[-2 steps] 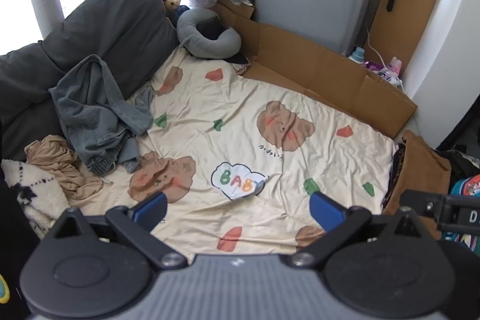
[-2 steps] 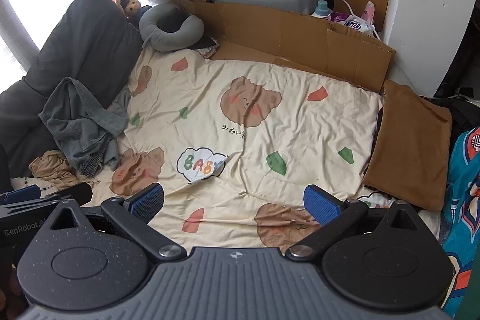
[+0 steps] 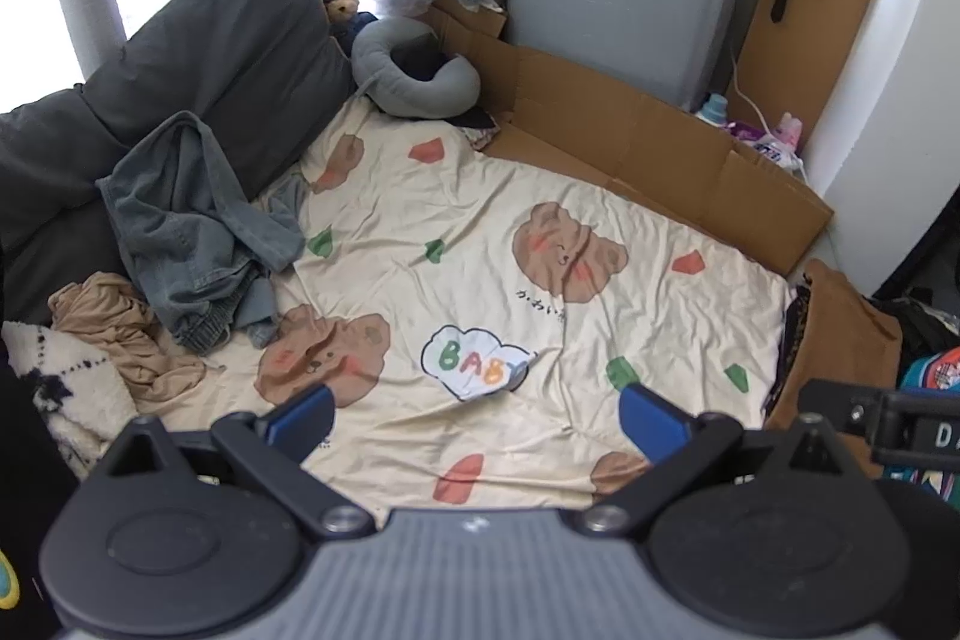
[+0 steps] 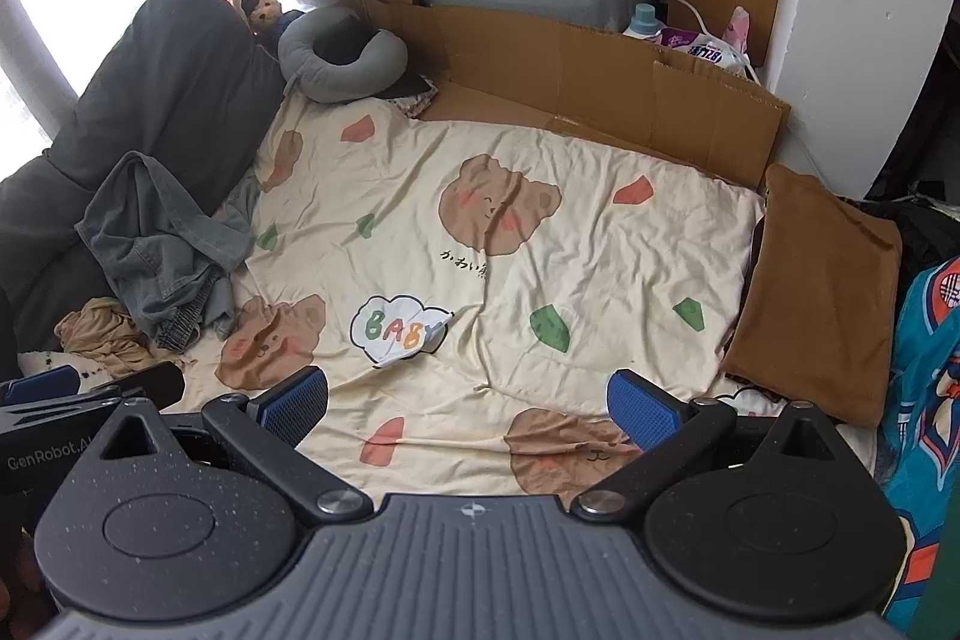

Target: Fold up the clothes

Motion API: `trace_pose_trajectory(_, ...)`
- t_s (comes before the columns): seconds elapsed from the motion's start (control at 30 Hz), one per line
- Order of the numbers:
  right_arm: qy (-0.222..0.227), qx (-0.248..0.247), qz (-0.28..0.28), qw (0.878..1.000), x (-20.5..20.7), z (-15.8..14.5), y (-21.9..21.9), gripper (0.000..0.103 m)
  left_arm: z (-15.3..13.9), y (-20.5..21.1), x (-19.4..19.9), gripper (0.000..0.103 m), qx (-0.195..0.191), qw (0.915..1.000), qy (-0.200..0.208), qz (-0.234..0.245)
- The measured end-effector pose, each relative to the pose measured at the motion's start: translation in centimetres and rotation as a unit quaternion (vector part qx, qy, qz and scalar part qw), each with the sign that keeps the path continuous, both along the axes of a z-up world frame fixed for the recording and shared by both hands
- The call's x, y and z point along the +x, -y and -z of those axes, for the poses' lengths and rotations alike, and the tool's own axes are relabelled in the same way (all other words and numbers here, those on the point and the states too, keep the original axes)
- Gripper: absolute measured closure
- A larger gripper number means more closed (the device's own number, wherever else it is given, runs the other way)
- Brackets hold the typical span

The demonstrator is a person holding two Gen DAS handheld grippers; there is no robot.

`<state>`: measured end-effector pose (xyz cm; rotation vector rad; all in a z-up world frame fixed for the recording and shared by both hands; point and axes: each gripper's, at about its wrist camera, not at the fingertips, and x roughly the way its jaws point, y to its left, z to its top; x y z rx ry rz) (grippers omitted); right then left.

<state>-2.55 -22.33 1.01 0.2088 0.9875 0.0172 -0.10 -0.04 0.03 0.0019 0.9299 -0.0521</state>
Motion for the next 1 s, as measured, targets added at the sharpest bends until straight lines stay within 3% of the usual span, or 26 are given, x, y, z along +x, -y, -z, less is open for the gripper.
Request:
trace_pose_trajectory(0.27, 0.006, 0.009, 0.002, 1.000, 0.1, 0.2, 1.5, 0.001, -0.1, 0.8, -0.3, 0.001, 0.018, 0.9998, 0.006, 0.011)
trace_pose_trajectory(0.7, 0.009, -0.004, 0.010, 1.000, -0.1, 0.1, 0.7, 0.001, 0.3, 0.5, -0.1, 0.001, -0.013, 0.9999, 0.000, 0.009)
trace_pose_trajectory(1.0, 0.011, -0.002, 0.011, 1.000, -0.2, 0.1, 1.1, 0.001, 0.2, 1.0, -0.3, 0.001, 0.001, 0.9999, 0.005, 0.015)
